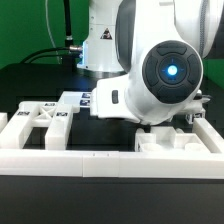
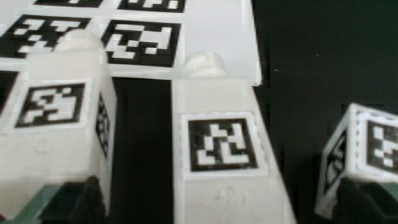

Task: Assemble chair

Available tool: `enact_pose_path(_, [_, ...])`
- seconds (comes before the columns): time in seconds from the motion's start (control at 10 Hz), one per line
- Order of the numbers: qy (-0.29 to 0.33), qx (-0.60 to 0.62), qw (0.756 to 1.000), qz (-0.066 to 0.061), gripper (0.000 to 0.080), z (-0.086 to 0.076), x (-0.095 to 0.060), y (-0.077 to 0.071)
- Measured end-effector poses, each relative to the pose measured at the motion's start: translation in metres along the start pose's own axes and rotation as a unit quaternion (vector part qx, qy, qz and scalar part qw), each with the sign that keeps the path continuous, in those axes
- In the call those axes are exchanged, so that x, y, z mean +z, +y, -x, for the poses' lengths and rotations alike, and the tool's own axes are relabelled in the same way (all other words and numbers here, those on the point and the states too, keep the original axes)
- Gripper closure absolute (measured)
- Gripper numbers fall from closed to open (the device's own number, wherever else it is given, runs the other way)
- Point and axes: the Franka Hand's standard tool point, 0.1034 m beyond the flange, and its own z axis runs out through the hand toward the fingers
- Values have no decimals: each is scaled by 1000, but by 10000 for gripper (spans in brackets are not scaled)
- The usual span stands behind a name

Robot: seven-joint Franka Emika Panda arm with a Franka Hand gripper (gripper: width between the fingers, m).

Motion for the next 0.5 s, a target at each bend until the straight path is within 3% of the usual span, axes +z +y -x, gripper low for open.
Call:
enact_pose_path(0.3, [0, -1, 1000, 0, 162, 0, 0, 1])
enact_pose_path(0.5, [4, -1, 1000, -1, 518, 0, -4, 2])
